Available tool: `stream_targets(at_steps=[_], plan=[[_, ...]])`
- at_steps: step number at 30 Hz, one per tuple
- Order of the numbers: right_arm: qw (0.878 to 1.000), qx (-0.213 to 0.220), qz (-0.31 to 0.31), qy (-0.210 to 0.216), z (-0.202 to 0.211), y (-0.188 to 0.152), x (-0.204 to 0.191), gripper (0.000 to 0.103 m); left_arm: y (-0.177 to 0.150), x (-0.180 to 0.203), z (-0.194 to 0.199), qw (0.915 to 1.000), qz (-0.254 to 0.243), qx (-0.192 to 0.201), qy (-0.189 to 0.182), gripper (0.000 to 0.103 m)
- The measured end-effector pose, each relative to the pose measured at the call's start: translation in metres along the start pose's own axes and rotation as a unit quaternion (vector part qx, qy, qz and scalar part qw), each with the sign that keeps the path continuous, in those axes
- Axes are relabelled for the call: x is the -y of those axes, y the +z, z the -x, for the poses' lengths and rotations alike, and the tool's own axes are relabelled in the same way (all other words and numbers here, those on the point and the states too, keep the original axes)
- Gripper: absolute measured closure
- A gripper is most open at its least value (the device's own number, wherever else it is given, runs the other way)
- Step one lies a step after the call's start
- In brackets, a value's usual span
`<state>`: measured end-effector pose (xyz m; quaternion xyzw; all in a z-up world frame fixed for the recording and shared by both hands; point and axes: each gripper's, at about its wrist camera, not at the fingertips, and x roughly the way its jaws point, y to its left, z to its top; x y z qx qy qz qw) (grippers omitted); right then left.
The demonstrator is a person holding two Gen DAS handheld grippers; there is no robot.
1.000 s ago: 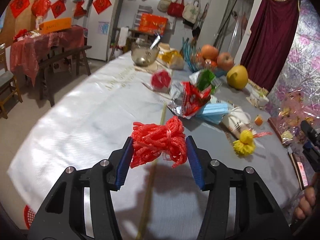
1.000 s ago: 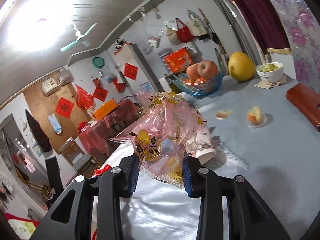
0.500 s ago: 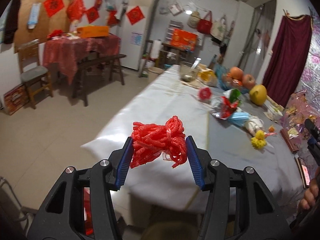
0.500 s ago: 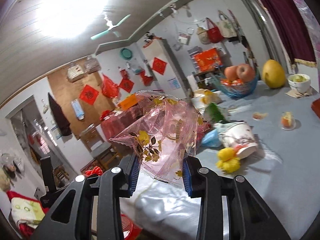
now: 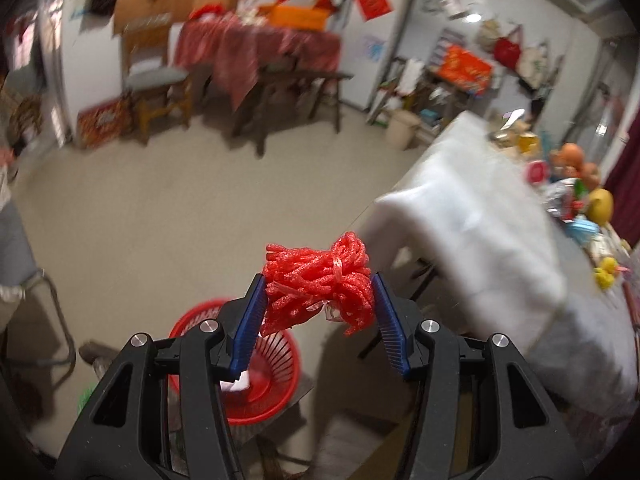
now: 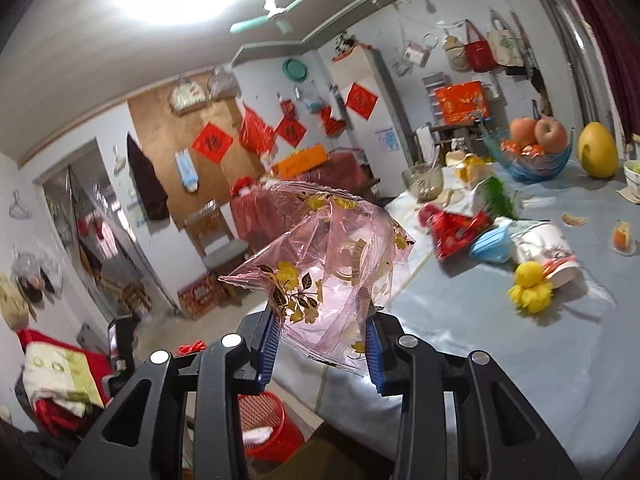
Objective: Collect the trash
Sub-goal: 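Carry the red mesh net to the red basket and open the left gripper, then lower the pink floral bag into the red basket and open the right gripper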
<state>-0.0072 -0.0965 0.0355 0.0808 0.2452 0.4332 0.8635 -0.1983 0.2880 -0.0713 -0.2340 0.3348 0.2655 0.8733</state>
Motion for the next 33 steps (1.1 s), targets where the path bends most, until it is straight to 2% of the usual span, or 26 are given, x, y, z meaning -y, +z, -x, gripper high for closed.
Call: stream_targets(at_steps=[3,6,8,9,11,13,16,20,25,27,33], plan=[[0.999,-0.027,0.019,-0.004,-0.017,-0.011,-0.015,0.066,-0.014,-0.030,-0.035,0.9979,0.036,-0.053,0.011,0.048],[0.998,-0.061,0.018,0.002,-0.037,-0.023,-0.022,0.066,-0.024,-0.048,-0.062,0.9928,0.057,-0.102,0.026,0.038],[0.996,-0.085,0.013,0.006,-0.053,-0.032,-0.026,0.066,-0.027,-0.056,-0.069,0.9903,0.063,-0.119,0.035,0.033],[0.995,-0.097,0.011,0.008,-0.062,-0.036,-0.030,0.066,-0.026,-0.060,-0.069,0.9899,0.066,-0.119,0.038,0.030],[0.993,-0.117,0.009,0.014,-0.077,-0.041,-0.037,0.066,-0.024,-0.067,-0.064,0.9905,0.074,-0.108,0.044,0.016],[0.991,-0.132,0.011,0.021,-0.089,-0.045,-0.045,0.066,-0.022,-0.073,-0.057,0.9909,0.081,-0.097,0.048,0.011],[0.988,-0.149,0.027,0.026,-0.105,-0.050,-0.064,0.066,-0.020,-0.082,-0.053,0.9896,0.093,-0.093,0.059,0.010],[0.980,-0.186,0.052,0.049,-0.129,-0.064,-0.099,0.066,-0.012,-0.096,-0.047,0.9838,0.139,-0.076,0.085,0.008],[0.960,-0.247,0.093,0.089,-0.163,-0.096,-0.149,0.066,-0.011,-0.136,-0.029,0.9676,0.213,-0.041,0.129,0.008],[0.950,-0.277,0.106,0.102,-0.180,-0.111,-0.168,0.066,-0.012,-0.149,-0.024,0.9607,0.240,-0.030,0.136,0.008],[0.929,-0.331,0.117,0.117,-0.217,-0.139,-0.198,0.066,-0.013,-0.161,-0.014,0.9511,0.274,-0.017,0.141,0.008]])
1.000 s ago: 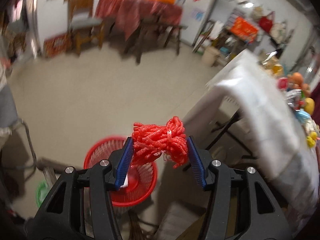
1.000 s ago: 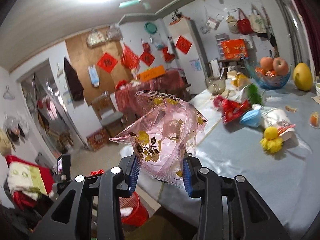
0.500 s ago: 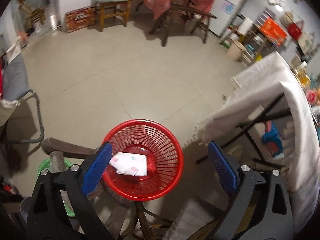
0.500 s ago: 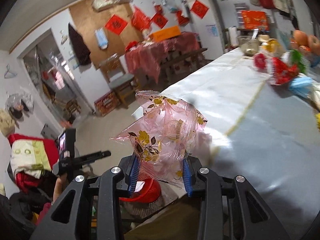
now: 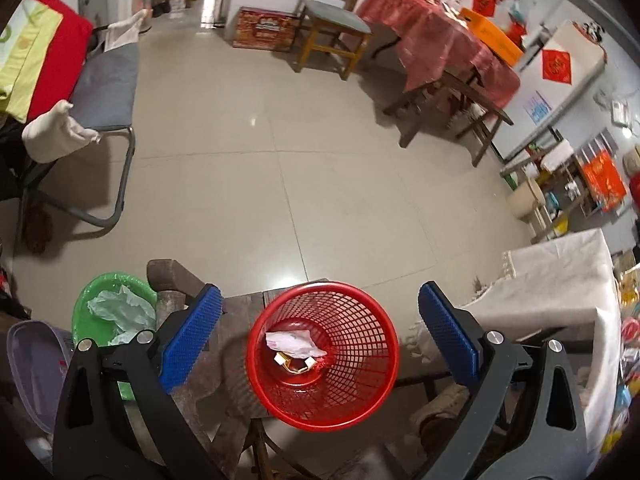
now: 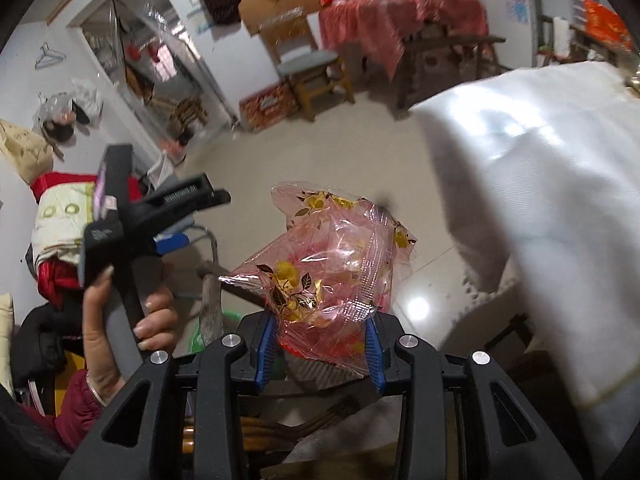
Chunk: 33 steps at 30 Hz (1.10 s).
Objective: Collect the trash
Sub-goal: 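Lower the pink floral bag into the red basket and open the right gripper, then move both grippers back over the table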
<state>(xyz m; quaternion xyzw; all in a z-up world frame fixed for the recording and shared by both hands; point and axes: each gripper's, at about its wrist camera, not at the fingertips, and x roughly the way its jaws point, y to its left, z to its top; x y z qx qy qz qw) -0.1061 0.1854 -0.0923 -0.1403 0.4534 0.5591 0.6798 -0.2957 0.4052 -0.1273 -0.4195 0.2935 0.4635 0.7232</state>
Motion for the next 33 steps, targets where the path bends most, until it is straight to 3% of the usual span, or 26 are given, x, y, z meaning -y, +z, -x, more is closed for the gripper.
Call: stream_targets(at_steps=[7,9,11,14,16,21,33], plan=[[0.997,-0.070,0.006,0.028,-0.062,0.008,-0.012,0.065,0.000,-0.001,-0.004,1.0000,-0.001,-0.005,0.005,0.008],[0.995,-0.092,0.007,0.039,-0.089,0.012,-0.015,0.062,0.000,-0.002,-0.006,0.9999,0.001,-0.010,0.006,0.008],[0.992,-0.115,0.015,0.040,-0.114,0.013,-0.013,0.048,0.000,-0.004,-0.009,0.9999,0.006,-0.015,0.005,0.008],[0.992,-0.126,0.015,0.017,-0.134,0.014,-0.012,0.047,-0.002,-0.007,-0.010,0.9997,0.012,-0.020,0.005,0.008],[0.993,-0.118,0.011,0.026,-0.125,0.014,-0.011,0.047,-0.001,-0.010,-0.011,0.9996,0.019,-0.023,0.002,0.008],[0.996,-0.084,0.032,-0.002,-0.096,0.017,-0.014,0.045,-0.004,-0.009,-0.014,0.9990,0.025,-0.037,-0.011,0.008],[0.999,-0.011,0.030,-0.019,-0.033,0.019,-0.006,0.038,-0.006,0.005,0.001,1.0000,-0.003,-0.002,-0.001,0.008]])
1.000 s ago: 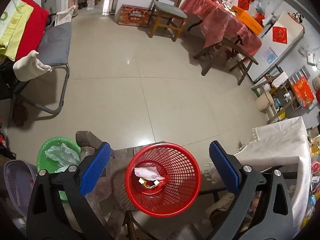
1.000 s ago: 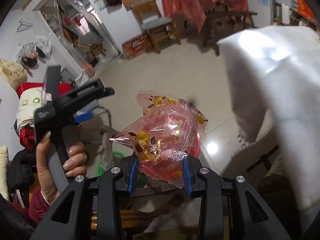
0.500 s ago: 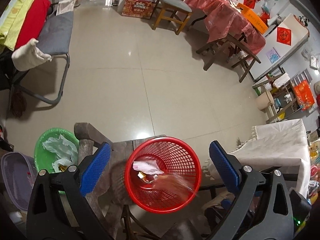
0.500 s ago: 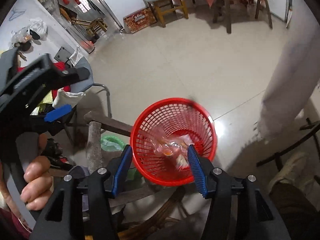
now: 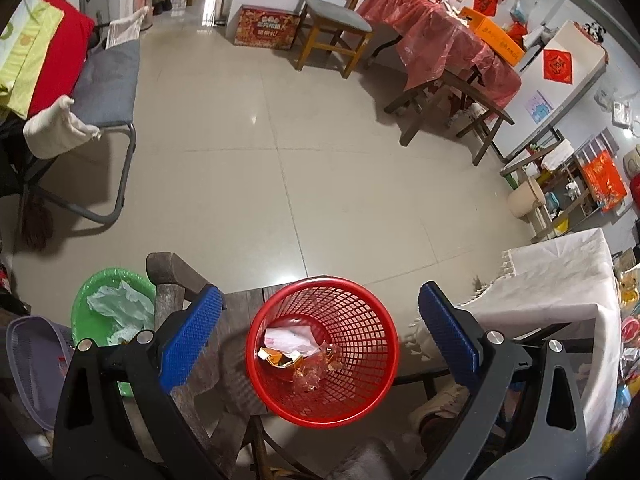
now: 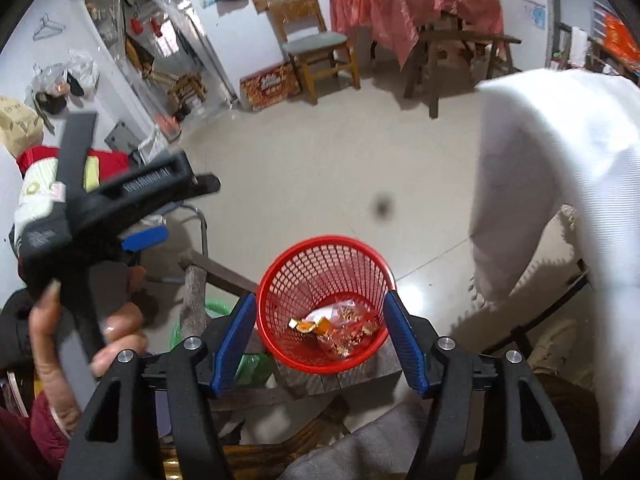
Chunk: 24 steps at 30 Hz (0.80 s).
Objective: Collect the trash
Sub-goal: 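Move both grippers back over the table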
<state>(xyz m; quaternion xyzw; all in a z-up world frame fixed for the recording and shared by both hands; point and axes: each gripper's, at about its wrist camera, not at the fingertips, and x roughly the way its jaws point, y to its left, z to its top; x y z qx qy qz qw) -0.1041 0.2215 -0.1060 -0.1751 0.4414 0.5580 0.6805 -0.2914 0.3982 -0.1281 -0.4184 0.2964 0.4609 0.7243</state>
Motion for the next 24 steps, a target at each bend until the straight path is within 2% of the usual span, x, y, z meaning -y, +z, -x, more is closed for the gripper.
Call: stream_targets(at_steps=[4,9,14,18,20,24], plan=[[0.999,0.040,0.002,-0.014,0.030,0.002,0.001,0.031,-0.002,0.008,0.007,0.9997,-0.014,0.017,0.005,0.008],[0.996,0.087,0.004,-0.032,0.071,-0.001,-0.001,0.028,-0.007,0.018,0.015,0.9988,-0.035,0.034,0.006,0.008],[0.989,0.130,0.004,-0.063,0.111,-0.013,-0.003,0.022,-0.016,0.033,0.023,0.9970,-0.063,0.044,-0.005,0.008],[0.982,0.164,-0.002,-0.092,0.147,-0.027,0.003,0.022,-0.031,0.055,0.040,0.9938,-0.090,0.051,-0.039,0.008],[0.978,0.181,-0.010,-0.106,0.164,-0.035,0.007,0.018,-0.040,0.066,0.050,0.9913,-0.107,0.054,-0.055,0.008],[0.967,0.216,-0.026,-0.132,0.199,-0.055,0.015,0.015,-0.067,0.096,0.069,0.9816,-0.163,0.059,-0.081,0.007]])
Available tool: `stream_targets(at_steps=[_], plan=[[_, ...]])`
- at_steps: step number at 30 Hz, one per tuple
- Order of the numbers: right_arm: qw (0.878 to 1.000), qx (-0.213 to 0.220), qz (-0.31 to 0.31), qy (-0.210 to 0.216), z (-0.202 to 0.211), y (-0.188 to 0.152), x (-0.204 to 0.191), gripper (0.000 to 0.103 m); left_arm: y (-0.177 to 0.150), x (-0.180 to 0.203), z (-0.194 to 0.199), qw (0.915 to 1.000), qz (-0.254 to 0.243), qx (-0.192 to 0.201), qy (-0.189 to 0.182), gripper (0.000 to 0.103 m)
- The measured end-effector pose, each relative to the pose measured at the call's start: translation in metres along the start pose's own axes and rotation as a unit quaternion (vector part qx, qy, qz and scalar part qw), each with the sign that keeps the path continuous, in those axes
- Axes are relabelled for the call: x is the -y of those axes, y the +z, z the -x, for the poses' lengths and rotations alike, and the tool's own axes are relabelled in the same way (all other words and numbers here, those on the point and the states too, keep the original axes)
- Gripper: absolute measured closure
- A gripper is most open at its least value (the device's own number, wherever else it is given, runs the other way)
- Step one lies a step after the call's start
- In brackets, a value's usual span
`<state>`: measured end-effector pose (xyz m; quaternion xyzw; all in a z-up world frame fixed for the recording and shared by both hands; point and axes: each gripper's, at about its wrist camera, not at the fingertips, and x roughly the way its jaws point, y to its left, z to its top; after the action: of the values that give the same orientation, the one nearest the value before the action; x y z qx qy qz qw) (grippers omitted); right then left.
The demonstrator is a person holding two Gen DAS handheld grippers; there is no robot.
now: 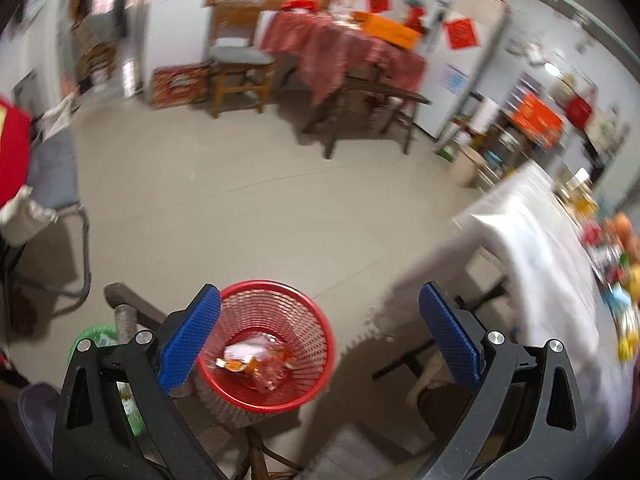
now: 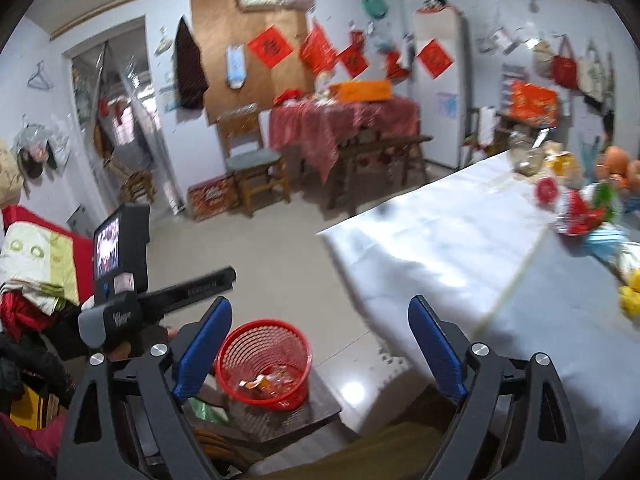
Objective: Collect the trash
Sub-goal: 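Move both grippers back over the table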
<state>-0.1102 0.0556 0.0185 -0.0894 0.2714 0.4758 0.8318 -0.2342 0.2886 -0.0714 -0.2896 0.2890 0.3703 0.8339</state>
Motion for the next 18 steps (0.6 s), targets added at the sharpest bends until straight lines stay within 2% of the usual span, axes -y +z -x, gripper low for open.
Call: stream_targets(at_steps=[3,7,10,14,18], plan=[[0.999,0.022,-0.003,-0.027,0.026,-0.004,0.013,0.014,-0.011,0.031,0.015,0.9986,-0.045,0.000,-0.028,0.007],[0.995,0.055,-0.008,-0.082,0.059,-0.016,0.041,0.006,-0.021,0.059,0.029,0.9948,-0.083,-0.005,-0.059,0.007],[0.988,0.075,-0.034,-0.130,0.082,-0.024,0.079,0.006,-0.030,0.082,0.034,0.9904,-0.120,-0.009,-0.068,0.007],[0.980,0.064,-0.090,-0.164,0.090,-0.037,0.137,0.006,-0.042,0.117,0.035,0.9839,-0.161,-0.013,-0.076,0.007],[0.969,0.047,-0.130,-0.205,0.088,-0.053,0.190,0.006,-0.050,0.156,0.027,0.9739,-0.205,-0.027,-0.094,0.007]])
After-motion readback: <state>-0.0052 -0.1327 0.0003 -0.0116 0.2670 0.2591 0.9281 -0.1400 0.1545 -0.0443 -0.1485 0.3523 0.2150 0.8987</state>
